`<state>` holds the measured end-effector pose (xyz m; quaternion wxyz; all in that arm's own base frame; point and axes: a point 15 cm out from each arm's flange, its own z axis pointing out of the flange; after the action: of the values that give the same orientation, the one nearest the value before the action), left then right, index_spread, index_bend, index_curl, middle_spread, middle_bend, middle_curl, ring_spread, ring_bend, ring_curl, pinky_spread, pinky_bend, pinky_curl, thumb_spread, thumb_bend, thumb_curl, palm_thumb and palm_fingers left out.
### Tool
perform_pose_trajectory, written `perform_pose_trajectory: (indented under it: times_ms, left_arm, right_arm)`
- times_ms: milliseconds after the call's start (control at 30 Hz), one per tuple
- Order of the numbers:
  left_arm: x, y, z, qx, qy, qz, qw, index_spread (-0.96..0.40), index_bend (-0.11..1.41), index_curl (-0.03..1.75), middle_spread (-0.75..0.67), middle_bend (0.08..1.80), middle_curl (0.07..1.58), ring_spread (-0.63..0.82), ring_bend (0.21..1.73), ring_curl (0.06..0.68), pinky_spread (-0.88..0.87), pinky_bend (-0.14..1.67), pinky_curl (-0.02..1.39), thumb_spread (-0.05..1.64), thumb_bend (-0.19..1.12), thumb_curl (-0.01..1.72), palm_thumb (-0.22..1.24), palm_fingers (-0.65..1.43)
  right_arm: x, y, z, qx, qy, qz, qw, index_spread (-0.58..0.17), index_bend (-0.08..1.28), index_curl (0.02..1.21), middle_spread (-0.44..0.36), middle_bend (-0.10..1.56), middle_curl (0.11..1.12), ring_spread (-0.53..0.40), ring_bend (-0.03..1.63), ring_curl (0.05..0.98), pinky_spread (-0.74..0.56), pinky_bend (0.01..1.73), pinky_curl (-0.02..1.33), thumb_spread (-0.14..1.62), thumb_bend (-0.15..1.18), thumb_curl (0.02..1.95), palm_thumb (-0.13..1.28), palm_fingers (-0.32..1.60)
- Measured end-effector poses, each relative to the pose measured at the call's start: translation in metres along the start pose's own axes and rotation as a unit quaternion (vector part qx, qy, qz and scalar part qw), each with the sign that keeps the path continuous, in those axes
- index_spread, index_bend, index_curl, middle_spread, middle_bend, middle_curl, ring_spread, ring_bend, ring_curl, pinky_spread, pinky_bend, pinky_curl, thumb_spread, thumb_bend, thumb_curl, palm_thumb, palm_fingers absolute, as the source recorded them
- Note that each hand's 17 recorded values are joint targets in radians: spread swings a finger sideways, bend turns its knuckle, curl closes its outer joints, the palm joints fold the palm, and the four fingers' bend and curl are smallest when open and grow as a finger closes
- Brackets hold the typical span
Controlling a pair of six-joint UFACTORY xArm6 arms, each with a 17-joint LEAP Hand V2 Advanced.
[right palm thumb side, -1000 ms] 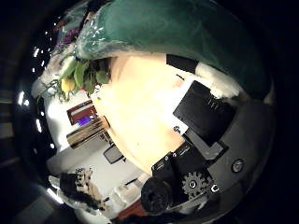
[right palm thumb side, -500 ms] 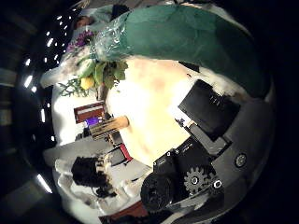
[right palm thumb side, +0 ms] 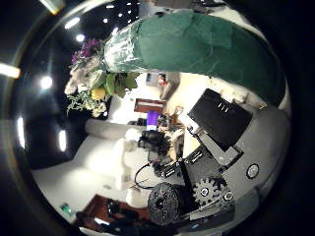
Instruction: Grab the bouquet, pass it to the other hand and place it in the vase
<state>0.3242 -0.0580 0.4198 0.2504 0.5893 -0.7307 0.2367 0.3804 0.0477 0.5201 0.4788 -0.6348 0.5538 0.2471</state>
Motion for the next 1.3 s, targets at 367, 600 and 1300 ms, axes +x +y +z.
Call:
perform_pose_trajectory:
  times_ms: [367,600,1300]
  left_arm:
    - [0.060,-0.009,-0.028,0.062,0.179,0.049,0.9807,0.13,0.16,0.46,0.17,0.21,0.37,0.28,0.54,0.170,0.31,0.23,0.28,0.78,-0.04,0.31,0.16,0.35]
    - [0.084,-0.013,-0.037,0.073,0.270,0.070,0.9575,0.16,0.16,0.42,0.19,0.22,0.38,0.31,0.56,0.165,0.35,0.25,0.29,0.76,-0.04,0.33,0.19,0.32]
    - [0.114,-0.003,-0.022,0.009,0.342,0.069,0.9371,0.06,0.15,0.35,-0.21,0.77,0.54,-0.08,0.73,0.180,0.10,0.26,0.26,0.77,-0.02,0.35,0.38,0.76]
  right_arm:
    - [-0.028,0.084,0.097,-0.072,-0.117,-0.039,0.990,-0.275,1.06,1.02,-0.122,1.39,0.74,-0.187,1.45,0.628,-0.22,1.21,0.86,0.27,-0.02,0.91,1.20,1.13]
    - [-0.034,0.099,0.145,-0.118,-0.123,-0.049,0.984,-0.275,1.06,1.03,-0.122,1.40,0.74,-0.179,1.46,0.631,-0.22,1.18,0.91,0.23,-0.02,0.94,1.20,1.13]
    - [-0.002,0.096,0.195,-0.152,-0.109,-0.015,0.982,-0.278,1.06,1.04,-0.121,1.41,0.74,-0.179,1.46,0.632,-0.23,1.15,1.03,0.36,-0.01,1.03,1.22,1.13]
